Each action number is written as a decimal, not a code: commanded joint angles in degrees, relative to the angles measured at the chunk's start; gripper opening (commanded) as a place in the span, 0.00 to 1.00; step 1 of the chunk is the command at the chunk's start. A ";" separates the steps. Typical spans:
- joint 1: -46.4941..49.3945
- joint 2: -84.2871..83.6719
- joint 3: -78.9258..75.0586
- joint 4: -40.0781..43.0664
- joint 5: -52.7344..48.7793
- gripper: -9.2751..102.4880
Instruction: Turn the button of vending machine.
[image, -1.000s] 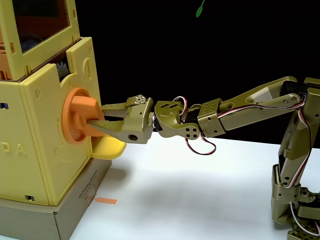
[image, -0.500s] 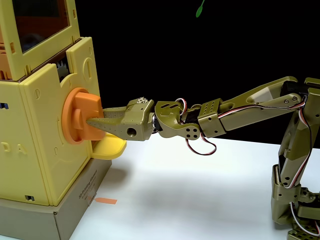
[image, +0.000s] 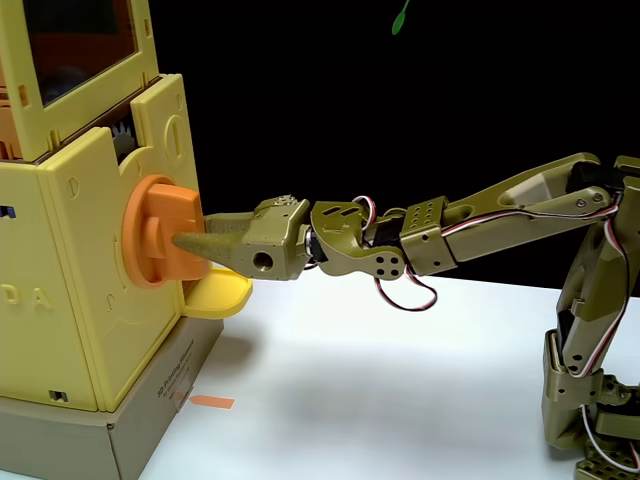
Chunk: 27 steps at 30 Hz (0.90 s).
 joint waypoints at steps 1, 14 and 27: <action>-1.67 2.72 -0.09 0.53 0.70 0.27; -2.64 9.49 3.52 2.90 -4.57 0.30; -2.55 32.61 22.68 13.45 -62.49 0.38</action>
